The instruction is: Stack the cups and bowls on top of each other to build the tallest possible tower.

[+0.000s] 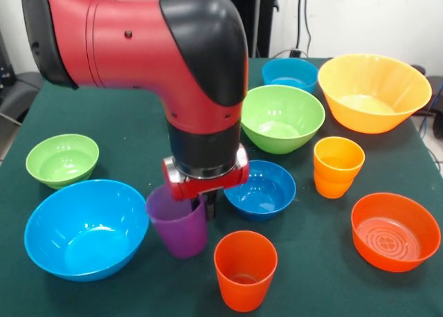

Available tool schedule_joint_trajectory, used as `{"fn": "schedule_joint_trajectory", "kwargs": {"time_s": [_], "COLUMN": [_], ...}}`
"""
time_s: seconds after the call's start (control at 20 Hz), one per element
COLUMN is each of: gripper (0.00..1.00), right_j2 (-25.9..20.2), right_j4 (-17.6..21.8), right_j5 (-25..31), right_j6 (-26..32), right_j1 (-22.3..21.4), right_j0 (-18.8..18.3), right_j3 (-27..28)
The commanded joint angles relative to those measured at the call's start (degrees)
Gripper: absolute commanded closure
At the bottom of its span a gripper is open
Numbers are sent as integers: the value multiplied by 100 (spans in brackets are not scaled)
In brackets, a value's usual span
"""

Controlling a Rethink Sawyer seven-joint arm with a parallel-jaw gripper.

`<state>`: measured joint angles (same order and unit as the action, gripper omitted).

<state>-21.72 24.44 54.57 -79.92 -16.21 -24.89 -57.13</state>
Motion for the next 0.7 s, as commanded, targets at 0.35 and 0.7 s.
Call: {"fn": "schedule_joint_trajectory", "kwargs": {"time_s": [0.35,0.7], "gripper": [100,100], "right_j2": [134,390], "right_j4": [-128,-120], "right_j5": [1595,2091], "right_j6": [-48,-397], "right_j1": [-677,-1129], "right_j0": [388,549], "right_j3": [111,46]}}
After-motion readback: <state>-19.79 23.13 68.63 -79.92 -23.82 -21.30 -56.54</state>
